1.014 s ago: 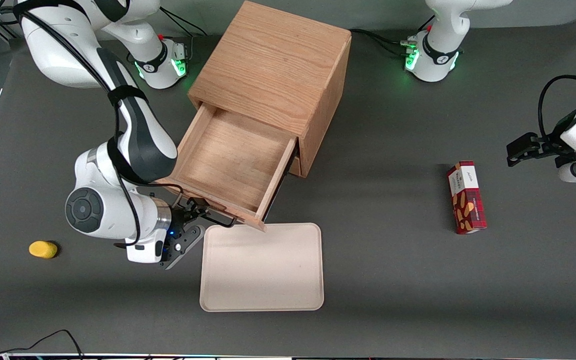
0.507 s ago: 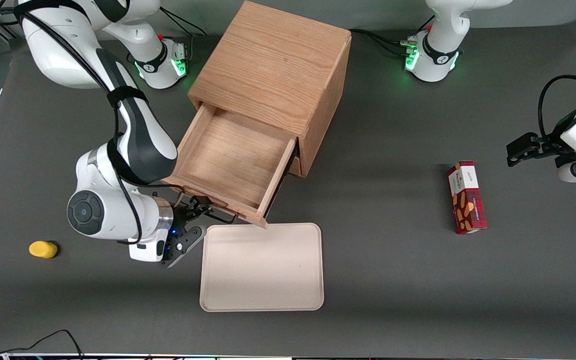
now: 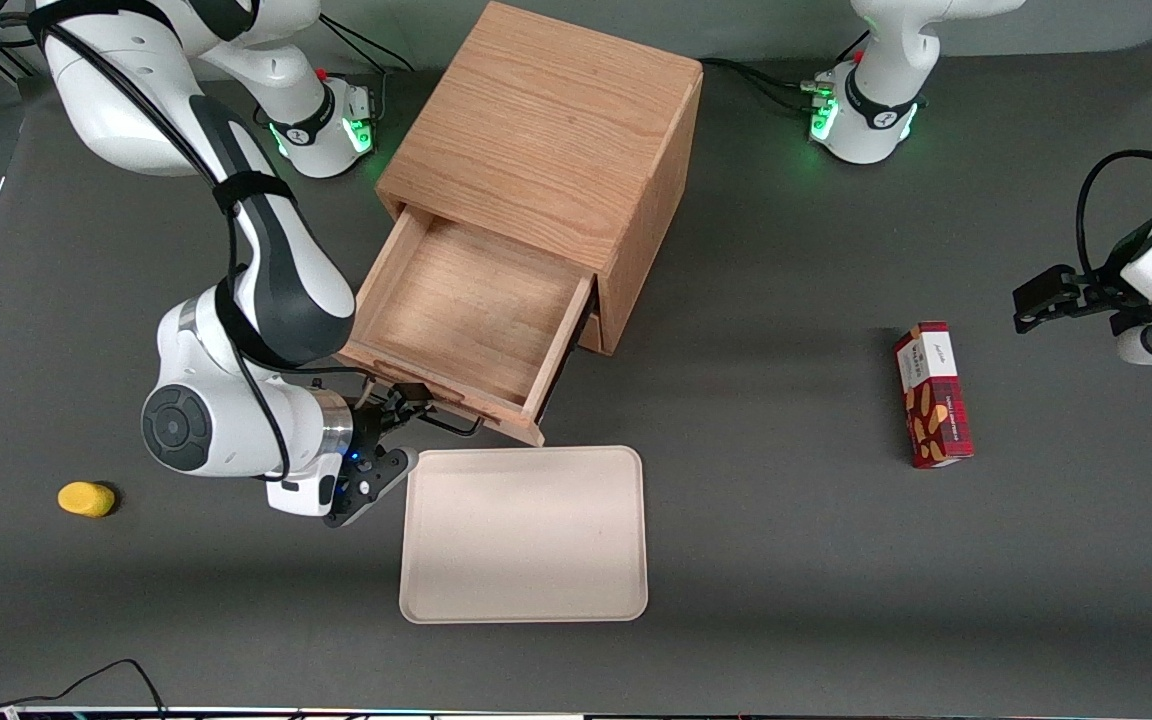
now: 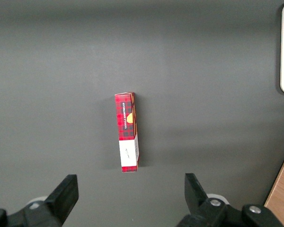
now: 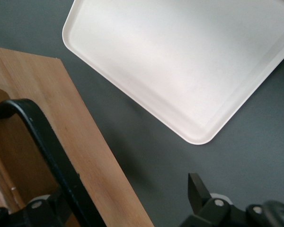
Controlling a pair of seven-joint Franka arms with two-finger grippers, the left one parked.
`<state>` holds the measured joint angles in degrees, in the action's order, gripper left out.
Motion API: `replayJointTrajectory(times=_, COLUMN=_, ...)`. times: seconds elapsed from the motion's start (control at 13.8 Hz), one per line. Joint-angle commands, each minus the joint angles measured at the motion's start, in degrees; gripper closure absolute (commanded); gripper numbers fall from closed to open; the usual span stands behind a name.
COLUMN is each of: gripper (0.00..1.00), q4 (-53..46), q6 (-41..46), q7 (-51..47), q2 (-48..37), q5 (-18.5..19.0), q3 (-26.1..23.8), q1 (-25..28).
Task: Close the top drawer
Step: 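Push the drawer front with the right gripper into the cabinet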
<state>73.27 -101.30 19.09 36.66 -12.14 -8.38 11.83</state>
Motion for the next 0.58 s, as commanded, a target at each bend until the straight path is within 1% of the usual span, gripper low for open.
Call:
replayJointTrajectory(times=0.0, gripper=0.00, q4=4.9, q6=-0.7, q7=-1.5, q2=-3.0, q5=-1.3, q3=-0.4, q1=0.0)
replayJointTrajectory(times=0.29, gripper=0.00, q4=8.2, q6=-0.9, q7=-1.6, q2=-5.1, q5=-1.3, q3=-0.5, q1=0.0)
replayJointTrajectory(times=0.51, gripper=0.00, q4=10.3, q6=-1.3, q7=-4.0, q2=-6.5, q5=-1.4, q3=-0.8, q1=-0.1)
